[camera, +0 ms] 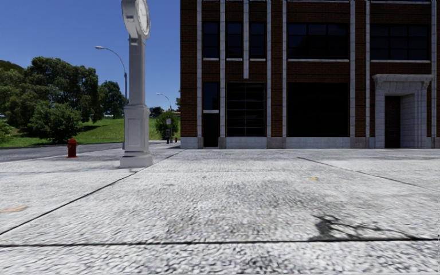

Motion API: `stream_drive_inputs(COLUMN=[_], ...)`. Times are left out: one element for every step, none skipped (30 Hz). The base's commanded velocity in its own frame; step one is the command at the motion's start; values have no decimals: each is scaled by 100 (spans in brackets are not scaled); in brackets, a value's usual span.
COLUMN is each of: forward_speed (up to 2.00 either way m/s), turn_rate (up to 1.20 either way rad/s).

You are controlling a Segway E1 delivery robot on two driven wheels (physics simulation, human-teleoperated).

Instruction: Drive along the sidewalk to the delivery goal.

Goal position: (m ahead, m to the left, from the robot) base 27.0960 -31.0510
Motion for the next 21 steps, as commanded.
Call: stream_drive_inputs(forward_speed=[200, 200, 193, 193, 183, 174, 166, 161, 161, 159, 158, 156, 154, 154, 152, 151, 151, 151, 150, 150, 150], turn_rate=[-11, -17, -25, -25, -29, -31, -31, -32, -32, -33, -36, -41, -45, -45, -46, -46, -46, -46, -46, -46, -46])
